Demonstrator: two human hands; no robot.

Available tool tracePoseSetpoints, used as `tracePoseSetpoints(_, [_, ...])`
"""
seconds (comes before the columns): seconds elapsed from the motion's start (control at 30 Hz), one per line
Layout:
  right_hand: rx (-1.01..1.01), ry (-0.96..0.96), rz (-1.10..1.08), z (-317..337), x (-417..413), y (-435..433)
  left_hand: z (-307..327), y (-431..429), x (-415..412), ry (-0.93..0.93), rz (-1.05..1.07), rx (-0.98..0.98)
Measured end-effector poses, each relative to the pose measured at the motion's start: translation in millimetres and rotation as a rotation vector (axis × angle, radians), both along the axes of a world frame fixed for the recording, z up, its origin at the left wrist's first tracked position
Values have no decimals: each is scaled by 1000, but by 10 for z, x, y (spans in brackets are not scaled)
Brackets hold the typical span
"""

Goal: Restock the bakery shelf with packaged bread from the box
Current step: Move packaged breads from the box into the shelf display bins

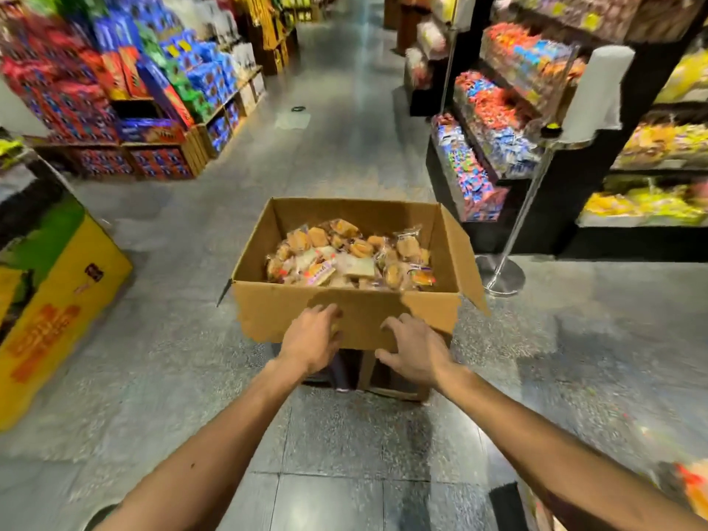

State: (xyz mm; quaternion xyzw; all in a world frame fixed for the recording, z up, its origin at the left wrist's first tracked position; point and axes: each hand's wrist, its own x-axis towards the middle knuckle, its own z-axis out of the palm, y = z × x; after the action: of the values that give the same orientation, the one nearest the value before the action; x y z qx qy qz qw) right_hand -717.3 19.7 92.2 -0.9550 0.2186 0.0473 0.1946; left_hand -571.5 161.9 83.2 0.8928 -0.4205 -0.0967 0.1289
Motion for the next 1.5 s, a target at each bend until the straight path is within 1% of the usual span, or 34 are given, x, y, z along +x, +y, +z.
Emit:
tracePoseSetpoints(0.1, [63,38,-22,-130,542,-266,-175,-262,508,60,41,-8])
tracePoseSetpoints(0.23, [158,92,-53,-459,1339,-691,-546,-613,1223,201,121,21])
tracePoseSetpoints(0.4, [361,165,-160,-1020,2474,-1368,-1125,-1092,2189,413,350,15])
tracePoseSetpoints(0.5, [499,227,-267,-1384,2969,-1705,-1540,-1301,2671,494,476,58])
tracePoseSetpoints(0.57, [553,270,-362,-1691,3255,-1902,-1805,-1430,2928,535,543,111])
tracePoseSetpoints(0.7, [644,304,-538,-2290,3697,-2242,-2224,-1686,3335,611,597,127])
tracePoseSetpoints(0.77, [620,281,-624,-2464,3839,-2337,-2423,-1757,3486,645,591,127])
tracePoseSetpoints(0.83, [606,274,-691,-2591,3943,-2405,-2590,-1815,3614,640,580,103])
tracePoseSetpoints(0.87, [629,273,-727,-2677,3984,-2434,-2680,-1844,3670,618,567,91])
tracePoseSetpoints(0.97, [658,255,-818,-2873,4046,-2496,-2871,-1932,3784,536,455,156])
tracePoseSetpoints(1.07, [647,205,-869,-2970,4071,-2542,-3022,-2009,3829,505,453,185])
tracePoseSetpoints(1.1, [670,206,-889,-2986,4064,-2539,-3021,-2026,3833,482,455,214])
tracePoseSetpoints(1.17, [767,215,-917,-3013,4045,-2507,-3037,-2006,3852,524,466,277])
tracePoseSetpoints(1.23, [852,228,-908,-3054,4005,-2475,-3038,-1939,3874,602,437,352])
tracePoseSetpoints(1.3, [929,259,-874,-3165,3928,-2465,-3037,-1875,3900,557,326,493])
tracePoseSetpoints(1.37, [986,262,-852,-3204,3893,-2450,-3080,-1832,3929,519,270,597])
tracePoseSetpoints(1.43, [954,235,-829,-3142,3892,-2405,-3113,-1846,3953,523,266,624])
tracePoseSetpoints(1.5, [809,237,-744,-3087,3889,-2400,-3131,-1883,3967,514,262,629])
